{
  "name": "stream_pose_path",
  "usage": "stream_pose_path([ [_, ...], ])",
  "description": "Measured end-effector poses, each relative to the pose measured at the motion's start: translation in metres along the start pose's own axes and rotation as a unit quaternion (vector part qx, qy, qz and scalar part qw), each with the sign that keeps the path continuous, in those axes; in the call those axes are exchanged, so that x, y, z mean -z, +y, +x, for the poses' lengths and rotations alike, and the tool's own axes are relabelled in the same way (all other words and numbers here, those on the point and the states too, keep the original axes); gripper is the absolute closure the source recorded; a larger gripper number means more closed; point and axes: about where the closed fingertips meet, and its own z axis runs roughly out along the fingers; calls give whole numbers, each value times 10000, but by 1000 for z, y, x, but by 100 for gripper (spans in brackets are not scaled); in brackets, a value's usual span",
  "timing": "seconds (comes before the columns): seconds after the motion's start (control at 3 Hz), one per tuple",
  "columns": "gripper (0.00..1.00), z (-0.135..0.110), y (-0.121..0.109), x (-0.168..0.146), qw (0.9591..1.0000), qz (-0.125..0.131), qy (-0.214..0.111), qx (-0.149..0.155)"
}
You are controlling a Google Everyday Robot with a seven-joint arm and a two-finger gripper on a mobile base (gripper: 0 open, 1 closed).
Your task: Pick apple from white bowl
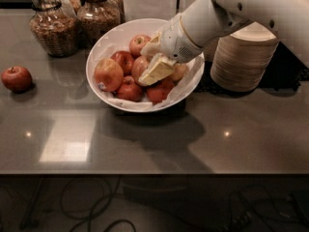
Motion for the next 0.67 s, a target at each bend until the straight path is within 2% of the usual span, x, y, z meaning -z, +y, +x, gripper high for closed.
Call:
stream_pose_path([
  [0.33, 49, 0, 0, 0, 10000, 0, 0, 0],
  [0.67, 44, 0, 0, 0, 10000, 0, 0, 0],
])
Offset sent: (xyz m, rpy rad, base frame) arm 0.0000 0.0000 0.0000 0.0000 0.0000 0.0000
